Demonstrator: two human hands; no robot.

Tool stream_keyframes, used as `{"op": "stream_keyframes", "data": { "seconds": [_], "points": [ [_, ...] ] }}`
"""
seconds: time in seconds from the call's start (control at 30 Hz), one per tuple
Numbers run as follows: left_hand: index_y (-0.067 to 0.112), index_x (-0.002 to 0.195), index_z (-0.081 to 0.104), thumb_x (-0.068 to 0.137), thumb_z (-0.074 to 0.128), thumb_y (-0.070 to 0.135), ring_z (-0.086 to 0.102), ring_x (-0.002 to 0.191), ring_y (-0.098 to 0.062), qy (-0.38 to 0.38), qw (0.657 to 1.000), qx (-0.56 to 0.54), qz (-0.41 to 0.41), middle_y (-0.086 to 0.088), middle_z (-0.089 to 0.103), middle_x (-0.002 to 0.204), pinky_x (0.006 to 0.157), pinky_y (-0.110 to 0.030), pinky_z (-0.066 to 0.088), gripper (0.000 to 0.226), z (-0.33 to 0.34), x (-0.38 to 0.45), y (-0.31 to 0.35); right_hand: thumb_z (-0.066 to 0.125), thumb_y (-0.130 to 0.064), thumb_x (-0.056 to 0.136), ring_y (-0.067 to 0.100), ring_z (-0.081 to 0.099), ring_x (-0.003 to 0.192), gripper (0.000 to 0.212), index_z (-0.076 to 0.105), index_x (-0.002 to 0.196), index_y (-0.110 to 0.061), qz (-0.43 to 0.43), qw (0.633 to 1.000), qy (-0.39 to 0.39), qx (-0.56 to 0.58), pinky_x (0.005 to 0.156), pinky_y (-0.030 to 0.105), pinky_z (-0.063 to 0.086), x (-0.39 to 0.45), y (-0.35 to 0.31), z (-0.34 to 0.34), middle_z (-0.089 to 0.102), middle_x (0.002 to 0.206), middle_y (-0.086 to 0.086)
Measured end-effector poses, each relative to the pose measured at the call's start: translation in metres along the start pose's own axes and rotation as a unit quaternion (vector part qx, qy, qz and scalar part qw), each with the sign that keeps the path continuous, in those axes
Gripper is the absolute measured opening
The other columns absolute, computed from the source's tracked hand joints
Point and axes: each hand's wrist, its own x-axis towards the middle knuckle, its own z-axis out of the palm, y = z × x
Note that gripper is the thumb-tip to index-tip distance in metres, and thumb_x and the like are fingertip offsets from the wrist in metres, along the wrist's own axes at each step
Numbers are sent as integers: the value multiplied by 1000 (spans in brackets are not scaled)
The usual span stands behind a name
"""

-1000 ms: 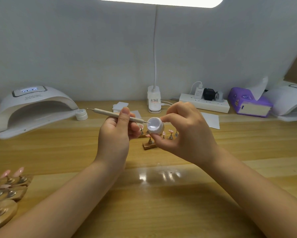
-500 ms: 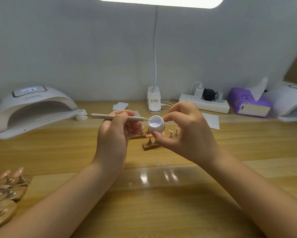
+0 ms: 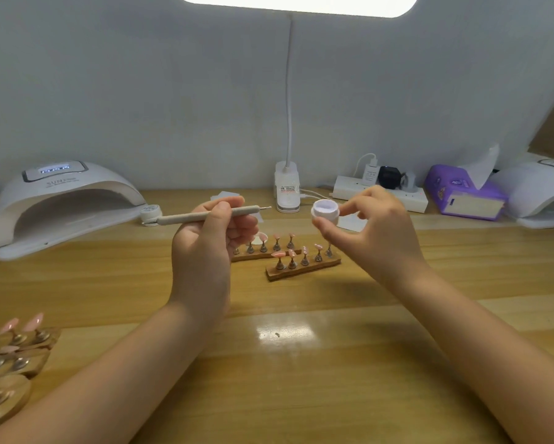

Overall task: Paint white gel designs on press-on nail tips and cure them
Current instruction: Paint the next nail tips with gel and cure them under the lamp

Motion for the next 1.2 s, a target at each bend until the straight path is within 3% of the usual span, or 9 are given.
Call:
{"op": "stream_keyframes", "data": {
  "seconds": [0.13,0.3,0.57,0.7,0.8,0.9,1.0,1.1,1.2],
  "points": [
    [18,104,65,100,48,18,69,85,-13,-46,986,128,100,-1,72,87,75,-21,54,18,-1,-6,-2,64,-58,80,18,53,93,45,69,90,-15,113,992,-30,-50,76,36,47,3,34,2,56,94,-2],
    [17,117,59,98,50,19,66,93,-16,-132,912,292,257,-3,67,99,80,-29,53,21,-12,-7,-16,59,-63,81,23,53,106,52,72,103,-17,181,971,-112,-106,88,42,48,-4,55,8,62,108,5],
    [37,117,53,100,44,26,59,102,-4,-157,903,373,146,8,61,108,86,-15,44,22,-26,0,-32,49,-64,86,27,49,107,47,70,108,-28,194,947,-205,-155,77,32,41,-11,54,13,54,99,2],
    [38,122,48,101,42,25,52,106,5,-176,890,409,100,10,56,114,88,-5,38,26,-26,1,-37,46,-59,87,31,45,115,52,61,117,-19,195,938,-224,-179,88,39,41,-11,47,17,54,115,9],
    [37,127,46,101,40,26,55,109,-5,-198,883,418,75,9,54,119,92,-19,44,29,-27,0,-40,55,-46,86,25,44,114,52,53,127,-15,151,965,-141,-159,91,35,39,-9,34,14,51,120,6],
    [35,130,44,101,40,24,58,107,-11,-212,883,415,66,7,54,119,92,-27,48,31,-27,0,-42,62,-31,83,19,50,83,18,63,91,-14,31,994,-44,-99,66,28,38,-9,6,10,52,86,-2],
    [34,128,45,101,42,21,61,104,-15,-212,887,404,70,5,56,116,92,-39,51,31,-27,0,-41,59,-37,86,15,53,67,25,66,71,-17,-22,990,-105,-90,57,29,44,-18,-21,15,56,68,-5],
    [33,128,46,100,42,23,61,104,-16,-215,885,407,70,5,57,115,91,-44,50,30,-27,-1,-42,50,-45,89,14,59,71,32,70,81,-22,-38,976,-166,-134,64,32,51,-30,-30,26,65,76,-6],
    [37,126,46,100,41,26,62,102,-15,-209,887,406,70,8,58,113,91,-43,50,29,-27,-2,-41,44,-44,92,16,62,81,34,71,91,-24,-64,965,-180,-181,62,26,44,-36,-31,33,68,89,-6]
  ]
}}
